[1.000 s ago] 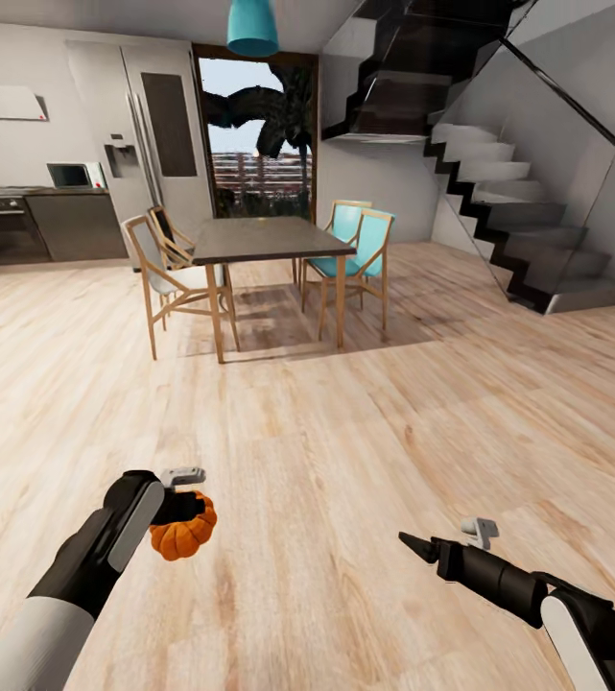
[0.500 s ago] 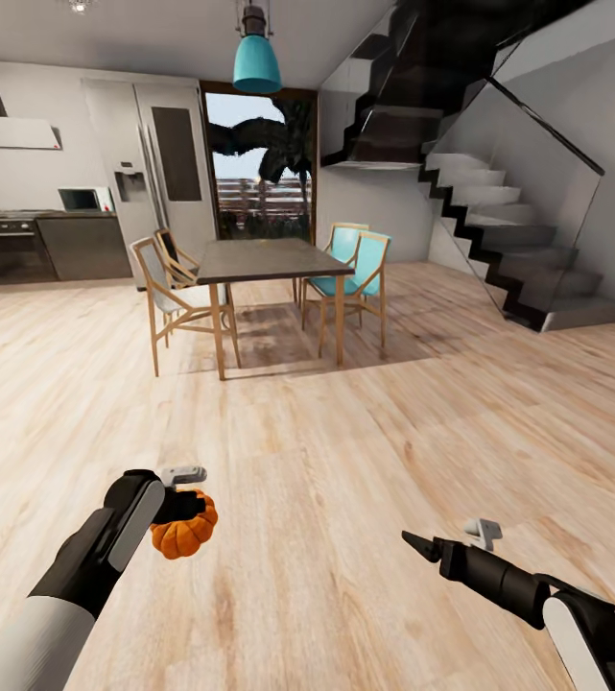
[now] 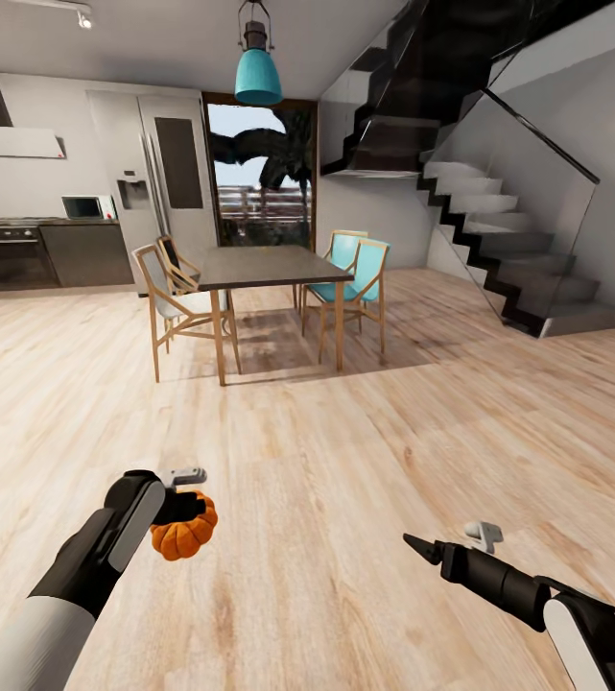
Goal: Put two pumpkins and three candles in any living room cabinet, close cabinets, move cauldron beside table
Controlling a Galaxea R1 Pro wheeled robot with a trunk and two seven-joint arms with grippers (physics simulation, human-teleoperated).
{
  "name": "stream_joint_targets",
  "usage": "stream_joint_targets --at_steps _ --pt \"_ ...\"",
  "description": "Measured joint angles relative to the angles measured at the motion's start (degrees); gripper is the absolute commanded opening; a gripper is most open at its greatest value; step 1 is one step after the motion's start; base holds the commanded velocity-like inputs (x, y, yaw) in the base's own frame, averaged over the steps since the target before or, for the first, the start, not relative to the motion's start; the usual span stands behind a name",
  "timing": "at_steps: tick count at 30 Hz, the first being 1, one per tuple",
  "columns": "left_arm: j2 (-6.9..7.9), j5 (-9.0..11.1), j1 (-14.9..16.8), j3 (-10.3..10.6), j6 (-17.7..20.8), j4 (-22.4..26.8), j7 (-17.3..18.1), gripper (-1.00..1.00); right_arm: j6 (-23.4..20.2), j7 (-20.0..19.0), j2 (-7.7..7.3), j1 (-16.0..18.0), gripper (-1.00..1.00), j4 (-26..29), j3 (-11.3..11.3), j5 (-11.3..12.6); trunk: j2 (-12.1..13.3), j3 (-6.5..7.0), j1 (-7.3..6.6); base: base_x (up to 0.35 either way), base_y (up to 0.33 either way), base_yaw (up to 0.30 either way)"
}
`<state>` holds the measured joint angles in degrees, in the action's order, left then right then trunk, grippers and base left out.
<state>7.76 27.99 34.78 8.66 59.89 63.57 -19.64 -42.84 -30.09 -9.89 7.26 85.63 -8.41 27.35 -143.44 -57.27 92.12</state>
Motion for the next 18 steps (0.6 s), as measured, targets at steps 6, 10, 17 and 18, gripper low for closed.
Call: stream_joint_targets --at_steps 6,10,17,18 --pt "-0.25 -0.09 0.06 0.34 0.0 -0.39 0.0 -1.0 -0.04 0.16 -0.01 0.0 1.0 0.03 -0.09 0.02 0.0 0.0 0.0 0.0 0.0 0.0" --pt "-0.6 -0.06 0.07 0.44 -0.01 -0.49 -0.01 -1.0 -0.01 0.14 0.04 0.0 1.0 -0.02 -0.34 0.0 0.0 0.0 0.0 0.0 0.0 0.0" --pt "-1.38 0.15 0.08 0.48 -0.03 -0.54 -0.06 -1.0 0.07 -0.08 0.08 0.0 1.0 -0.07 -0.67 0.05 0.0 0.0 0.0 0.0 0.06 0.0" --pt "-1.42 0.05 0.08 0.48 -0.01 -0.55 -0.08 -1.0 0.08 -0.09 0.07 0.0 1.0 -0.07 -0.68 0.06 0.0 0.0 0.0 -0.005 0.177 0.0"
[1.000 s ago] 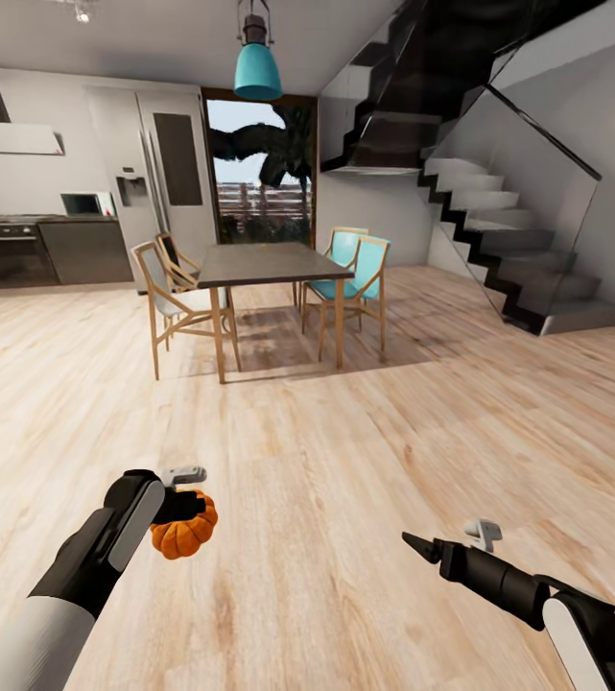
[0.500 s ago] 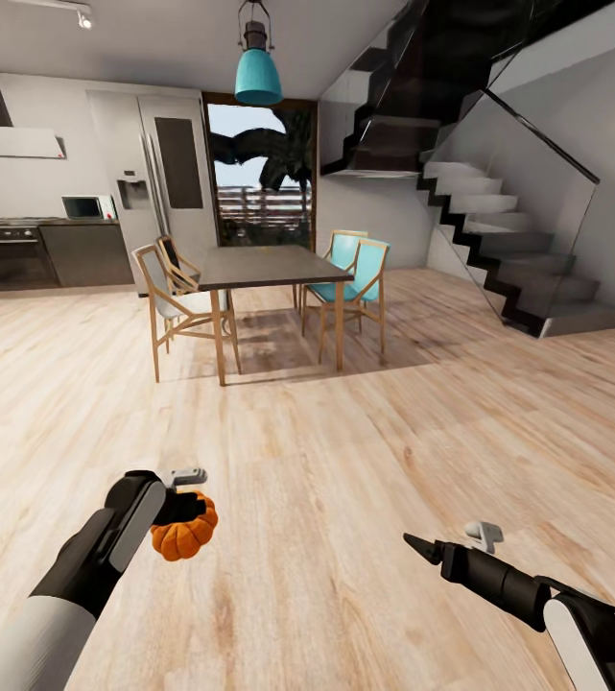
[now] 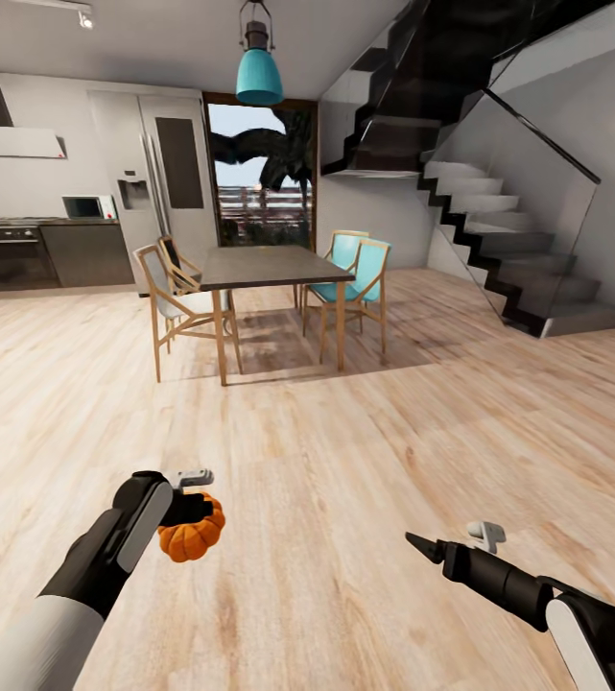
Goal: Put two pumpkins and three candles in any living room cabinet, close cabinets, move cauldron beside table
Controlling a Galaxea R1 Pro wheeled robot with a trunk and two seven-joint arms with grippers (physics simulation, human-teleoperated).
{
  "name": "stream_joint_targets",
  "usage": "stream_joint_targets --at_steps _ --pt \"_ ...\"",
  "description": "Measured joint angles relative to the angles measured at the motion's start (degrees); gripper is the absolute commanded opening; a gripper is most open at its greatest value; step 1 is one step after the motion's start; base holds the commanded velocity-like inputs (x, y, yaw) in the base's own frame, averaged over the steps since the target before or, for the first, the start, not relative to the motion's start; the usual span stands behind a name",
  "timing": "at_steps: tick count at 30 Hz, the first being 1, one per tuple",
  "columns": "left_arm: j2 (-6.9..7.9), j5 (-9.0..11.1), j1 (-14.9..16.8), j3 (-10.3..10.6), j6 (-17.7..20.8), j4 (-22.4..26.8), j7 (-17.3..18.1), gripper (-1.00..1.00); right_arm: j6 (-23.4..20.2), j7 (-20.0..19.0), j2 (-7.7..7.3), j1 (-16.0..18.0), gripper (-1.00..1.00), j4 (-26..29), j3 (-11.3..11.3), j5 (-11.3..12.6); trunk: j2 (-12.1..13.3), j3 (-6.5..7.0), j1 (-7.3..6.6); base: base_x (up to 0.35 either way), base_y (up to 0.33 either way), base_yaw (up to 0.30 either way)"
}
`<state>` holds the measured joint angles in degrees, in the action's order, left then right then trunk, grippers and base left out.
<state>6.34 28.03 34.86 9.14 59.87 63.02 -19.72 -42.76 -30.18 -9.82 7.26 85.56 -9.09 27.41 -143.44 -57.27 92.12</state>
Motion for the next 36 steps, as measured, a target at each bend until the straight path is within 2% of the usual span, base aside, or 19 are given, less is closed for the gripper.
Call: stream_joint_targets --at_steps 11,19,36 --pt "-0.16 -0.43 0.0 0.0 0.02 0.02 -0.01 -1.0 0.04 -0.12 -0.03 0.0 1.0 -0.58 -0.21 0.0 0.0 0.0 0.0 -0.007 0.19 -0.014" --pt "-0.22 -0.05 0.0 0.01 -0.04 0.1 -0.01 -1.0 0.08 -0.13 -0.03 -0.01 1.0 -1.01 -0.24 0.01 0.0 0.0 0.0 0.0 0.018 -0.178" --pt "-0.25 -0.27 0.0 0.0 0.0 0.12 0.01 -1.0 0.09 -0.13 -0.05 0.0 1.0 -1.04 -0.24 0.01 0.0 0.0 0.0 0.0 0.0 -0.01"
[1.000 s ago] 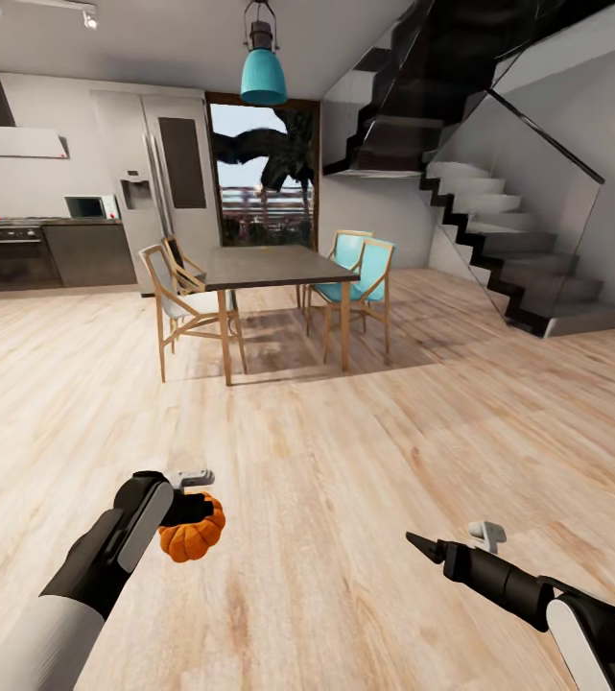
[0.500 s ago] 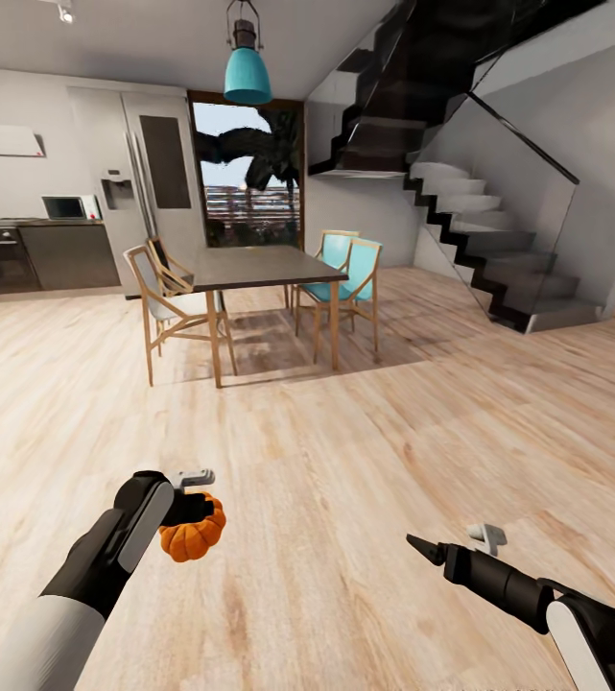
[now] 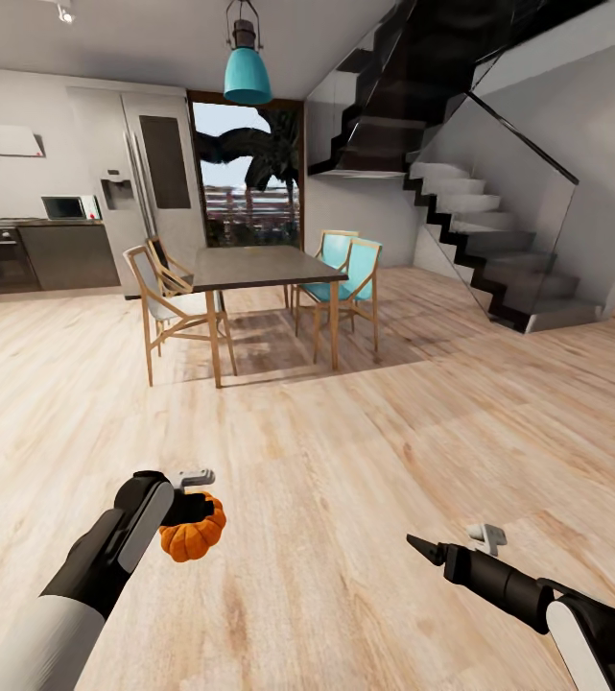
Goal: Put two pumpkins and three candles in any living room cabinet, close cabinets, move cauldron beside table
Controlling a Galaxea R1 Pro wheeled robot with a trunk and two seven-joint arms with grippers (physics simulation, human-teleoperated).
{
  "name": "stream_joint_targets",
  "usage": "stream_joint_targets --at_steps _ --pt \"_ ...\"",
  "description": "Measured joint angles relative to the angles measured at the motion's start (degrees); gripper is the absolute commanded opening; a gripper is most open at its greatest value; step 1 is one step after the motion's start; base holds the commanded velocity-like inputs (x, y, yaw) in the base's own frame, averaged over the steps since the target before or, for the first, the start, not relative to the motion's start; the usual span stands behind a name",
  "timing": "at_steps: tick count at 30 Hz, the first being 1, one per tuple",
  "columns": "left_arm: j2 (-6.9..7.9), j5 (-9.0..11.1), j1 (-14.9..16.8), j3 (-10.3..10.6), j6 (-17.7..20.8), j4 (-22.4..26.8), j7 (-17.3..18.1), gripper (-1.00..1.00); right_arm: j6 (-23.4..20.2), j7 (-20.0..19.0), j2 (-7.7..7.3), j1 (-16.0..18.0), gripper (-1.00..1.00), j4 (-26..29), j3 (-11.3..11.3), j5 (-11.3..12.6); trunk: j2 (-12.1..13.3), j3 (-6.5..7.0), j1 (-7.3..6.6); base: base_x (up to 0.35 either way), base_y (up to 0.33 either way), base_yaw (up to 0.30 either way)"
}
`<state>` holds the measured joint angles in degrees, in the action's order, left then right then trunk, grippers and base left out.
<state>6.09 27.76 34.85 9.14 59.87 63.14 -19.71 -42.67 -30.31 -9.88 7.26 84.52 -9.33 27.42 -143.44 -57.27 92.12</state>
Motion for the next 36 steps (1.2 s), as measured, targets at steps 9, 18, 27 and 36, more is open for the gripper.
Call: stream_joint_targets --at_steps 9,18,27,36 --pt "-0.6 0.09 -0.01 0.0 -0.03 0.0 0.0 -1.0 0.0 -0.31 0.0 0.0 1.0 -0.03 -1.22 0.11 0.0 0.0 0.0 0.0 0.001 0.0" --pt "-1.13 -0.26 0.0 0.07 0.02 -0.09 0.07 -1.0 0.0 -3.2 0.02 -0.01 1.0 -1.18 -2.16 0.01 0.0 0.1 -0.03 0.149 0.07 -0.071" --pt "-1.15 -0.19 0.01 0.1 0.0 -0.11 0.08 -1.0 0.0 -3.34 0.02 -0.02 1.0 -1.29 -2.17 0.0 0.0 0.5 -0.03 0.319 0.01 -0.239" --pt "-1.14 -0.25 -0.02 0.1 0.0 -0.07 0.07 -1.0 -0.01 -3.42 0.02 -0.02 1.0 -1.33 -2.19 0.0 0.0 0.56 -0.02 0.265 0.0 -0.283"
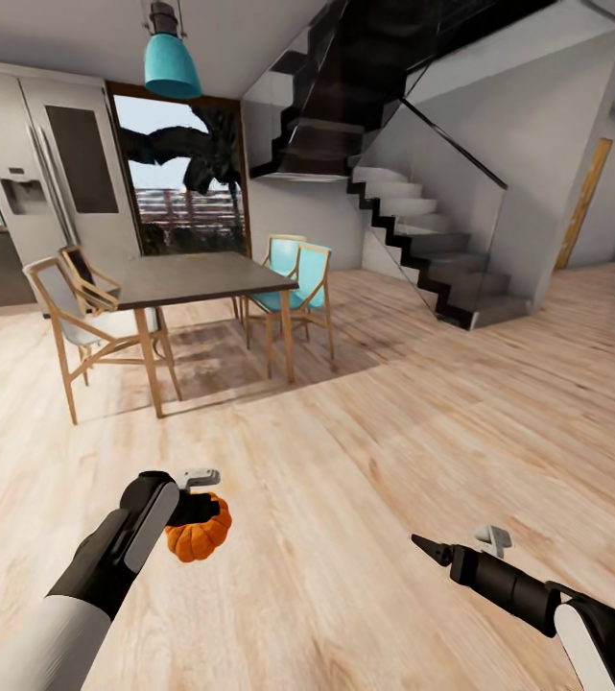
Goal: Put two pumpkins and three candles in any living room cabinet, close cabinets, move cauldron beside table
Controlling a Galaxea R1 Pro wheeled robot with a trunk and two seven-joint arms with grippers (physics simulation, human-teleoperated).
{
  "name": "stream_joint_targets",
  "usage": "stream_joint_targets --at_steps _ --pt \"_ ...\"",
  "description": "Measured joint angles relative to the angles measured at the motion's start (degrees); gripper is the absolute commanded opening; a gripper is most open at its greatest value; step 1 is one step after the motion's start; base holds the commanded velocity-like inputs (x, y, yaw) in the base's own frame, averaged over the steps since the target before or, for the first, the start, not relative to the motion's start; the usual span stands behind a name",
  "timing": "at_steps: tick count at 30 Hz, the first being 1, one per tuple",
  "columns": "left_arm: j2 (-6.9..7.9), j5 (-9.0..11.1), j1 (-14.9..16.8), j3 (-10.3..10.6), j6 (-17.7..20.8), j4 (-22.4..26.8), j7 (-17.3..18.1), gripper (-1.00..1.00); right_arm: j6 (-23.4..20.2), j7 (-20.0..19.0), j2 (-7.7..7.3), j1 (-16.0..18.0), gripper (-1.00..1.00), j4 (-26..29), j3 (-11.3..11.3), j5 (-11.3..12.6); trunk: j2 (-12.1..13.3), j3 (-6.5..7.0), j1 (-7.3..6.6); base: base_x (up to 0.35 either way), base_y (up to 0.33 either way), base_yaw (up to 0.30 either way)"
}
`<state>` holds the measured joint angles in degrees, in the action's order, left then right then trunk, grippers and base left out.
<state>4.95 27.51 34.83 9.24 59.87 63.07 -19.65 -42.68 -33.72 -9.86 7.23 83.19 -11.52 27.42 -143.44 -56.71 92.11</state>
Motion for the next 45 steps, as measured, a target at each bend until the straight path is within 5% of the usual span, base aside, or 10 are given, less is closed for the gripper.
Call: stream_joint_targets --at_steps 45 --pt "-0.01 0.06 -0.06 0.51 -0.03 -0.05 0.02 -1.0 0.0 0.07 0.0 0.01 1.0 -0.05 -0.38 0.0 0.0 1.22 0.02 0.005 0.0 -0.257"
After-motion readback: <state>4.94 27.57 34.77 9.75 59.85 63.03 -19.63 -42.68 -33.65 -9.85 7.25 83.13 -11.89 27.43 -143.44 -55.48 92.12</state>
